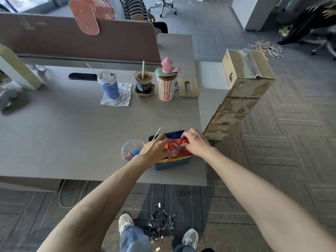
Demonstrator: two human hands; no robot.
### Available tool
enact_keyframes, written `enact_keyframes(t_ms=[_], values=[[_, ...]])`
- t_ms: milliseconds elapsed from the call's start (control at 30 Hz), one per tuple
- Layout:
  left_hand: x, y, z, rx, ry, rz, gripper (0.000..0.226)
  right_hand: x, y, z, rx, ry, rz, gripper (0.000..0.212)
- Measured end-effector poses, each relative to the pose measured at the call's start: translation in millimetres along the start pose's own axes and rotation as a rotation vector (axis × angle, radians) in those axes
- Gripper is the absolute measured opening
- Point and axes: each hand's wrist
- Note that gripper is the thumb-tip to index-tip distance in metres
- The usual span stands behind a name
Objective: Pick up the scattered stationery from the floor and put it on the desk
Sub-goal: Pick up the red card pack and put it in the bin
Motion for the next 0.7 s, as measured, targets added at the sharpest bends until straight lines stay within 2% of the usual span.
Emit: enact_keyframes(t_ms=[133,200,267,367,467,567,700], values=[[-5,-4,-6,-0.217,0.134,-0.129,0.033,-5,-3,-9,-0.028,0.066,-0.069,0.037],[-6,-7,-13,-0.293,0.124,-0.226,0.029,-6,-6,-13,-0.024,0.096,-0.091,0.037],[-7,-11,-20,-0.329,0.067,-0.294,0.034,-8,-9,-15,0.001,0.126,-0.096,0.036],[-2,-15,-27,-0.307,0.059,-0.314,0.039,-8,-11,-15,0.042,0.174,-0.100,0.031],[6,-18,-31,-0.340,0.038,-0.330,0.034,-8,-11,-12,0.030,0.153,-0.121,0.032],[14,-19,-30,-0.190,0.006,-0.299,0.033,-10,-11,-9,0.013,0.147,-0.129,0.034],[26,-14,-22,-0.113,0.084,-0.233,0.029,-16,-8,-7,0.063,0.161,-0.124,0.030]])
Point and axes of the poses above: each hand's wrist, its own x-axis towards the middle knuckle, its own z-axis out of the palm, y = z × x, and after that the axes turned 2 degrees about x, right-handed
